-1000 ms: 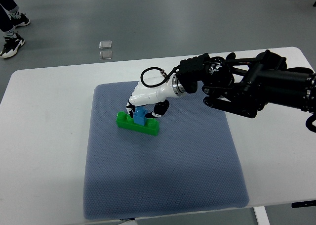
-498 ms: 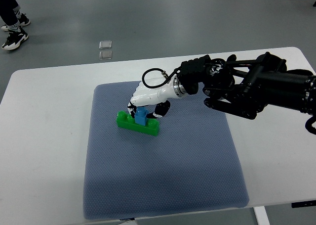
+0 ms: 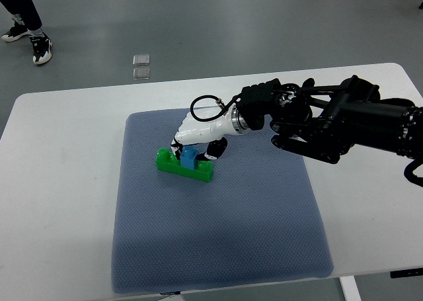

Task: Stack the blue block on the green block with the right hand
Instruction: 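Lower the blue block onto the green block's studs and press, then open the right hand and lift it off the blue block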

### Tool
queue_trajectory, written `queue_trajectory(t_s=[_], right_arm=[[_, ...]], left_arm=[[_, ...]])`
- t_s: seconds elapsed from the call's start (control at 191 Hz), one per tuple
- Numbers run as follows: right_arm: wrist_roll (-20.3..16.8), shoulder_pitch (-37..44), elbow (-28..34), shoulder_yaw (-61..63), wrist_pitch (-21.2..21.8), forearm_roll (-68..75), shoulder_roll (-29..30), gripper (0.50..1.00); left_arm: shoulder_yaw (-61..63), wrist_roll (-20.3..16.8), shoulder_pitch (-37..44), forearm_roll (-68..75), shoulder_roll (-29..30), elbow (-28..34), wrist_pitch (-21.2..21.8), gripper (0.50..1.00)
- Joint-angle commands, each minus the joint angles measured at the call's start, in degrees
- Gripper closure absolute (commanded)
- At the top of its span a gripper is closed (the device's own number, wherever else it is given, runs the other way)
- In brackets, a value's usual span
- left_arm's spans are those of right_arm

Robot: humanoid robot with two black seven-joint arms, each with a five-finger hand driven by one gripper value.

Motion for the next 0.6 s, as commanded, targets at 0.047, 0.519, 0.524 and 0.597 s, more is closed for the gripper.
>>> queue_trajectory(t_s=[0.047,0.519,0.524,0.597], right_arm=[[0.0,-0.3,-0.1,0.0,0.0,0.0,0.3,0.908],[0.0,0.3,-0.3,0.2,0.1,0.7,0.0,0.671],[0.0,0.3,-0.3,0.2,0.1,0.7,0.0,0.671],[0.1,0.4,-0.3,0.2,0.1,0.9,-0.1,0.636]], left_arm=[[0.0,0.0,0.0,0.0,0.0,0.0,0.0,0.500],[0.0,0.0,0.0,0.0,0.0,0.0,0.0,0.500],[0.0,0.0,0.0,0.0,0.0,0.0,0.0,0.500],[0.0,0.0,0.0,0.0,0.0,0.0,0.0,0.500]])
